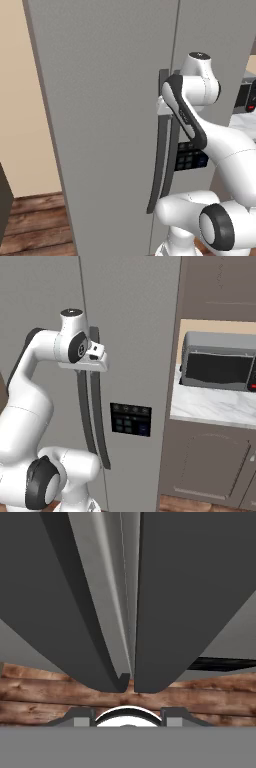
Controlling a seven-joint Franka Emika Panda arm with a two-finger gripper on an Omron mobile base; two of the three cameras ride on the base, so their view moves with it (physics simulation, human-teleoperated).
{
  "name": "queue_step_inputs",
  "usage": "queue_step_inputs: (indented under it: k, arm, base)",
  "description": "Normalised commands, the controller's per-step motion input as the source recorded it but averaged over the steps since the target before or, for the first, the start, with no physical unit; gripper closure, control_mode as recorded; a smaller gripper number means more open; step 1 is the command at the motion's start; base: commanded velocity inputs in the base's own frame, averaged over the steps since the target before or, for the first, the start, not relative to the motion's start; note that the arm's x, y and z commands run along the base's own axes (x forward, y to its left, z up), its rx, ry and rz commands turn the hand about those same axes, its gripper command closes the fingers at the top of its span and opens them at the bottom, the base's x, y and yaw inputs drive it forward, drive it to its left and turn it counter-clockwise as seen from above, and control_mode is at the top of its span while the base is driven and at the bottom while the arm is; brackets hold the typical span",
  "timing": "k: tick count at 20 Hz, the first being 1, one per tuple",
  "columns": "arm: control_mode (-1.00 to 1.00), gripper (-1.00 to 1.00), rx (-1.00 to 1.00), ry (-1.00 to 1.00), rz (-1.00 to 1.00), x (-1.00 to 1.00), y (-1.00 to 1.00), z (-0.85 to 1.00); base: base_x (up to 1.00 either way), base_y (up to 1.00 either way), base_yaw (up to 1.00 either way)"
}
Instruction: Retrieve the sausage and cheese from the fridge and place them on the cutting board on the counter.
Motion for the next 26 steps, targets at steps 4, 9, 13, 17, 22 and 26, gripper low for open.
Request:
queue_step_inputs:
  k: [4,9,13,17,22,26]
  arm:
    - [1.00,-1.00,0.00,0.00,0.00,0.00,0.00,0.00]
    - [1.00,-1.00,0.00,0.00,0.00,0.00,0.00,0.00]
    - [1.00,-1.00,0.00,0.00,0.00,0.00,0.00,0.00]
    - [1.00,-1.00,0.00,0.00,0.00,0.00,0.00,0.00]
    - [1.00,-1.00,0.00,0.00,0.00,0.00,0.00,0.00]
    - [1.00,-1.00,0.00,0.00,0.00,0.00,0.00,0.00]
  base:
    - [0.00,0.00,0.00]
    - [0.00,0.00,0.00]
    - [0.00,0.00,0.00]
    - [0.00,0.00,0.00]
    - [-0.33,0.03,0.00]
    - [-0.16,0.39,0.00]
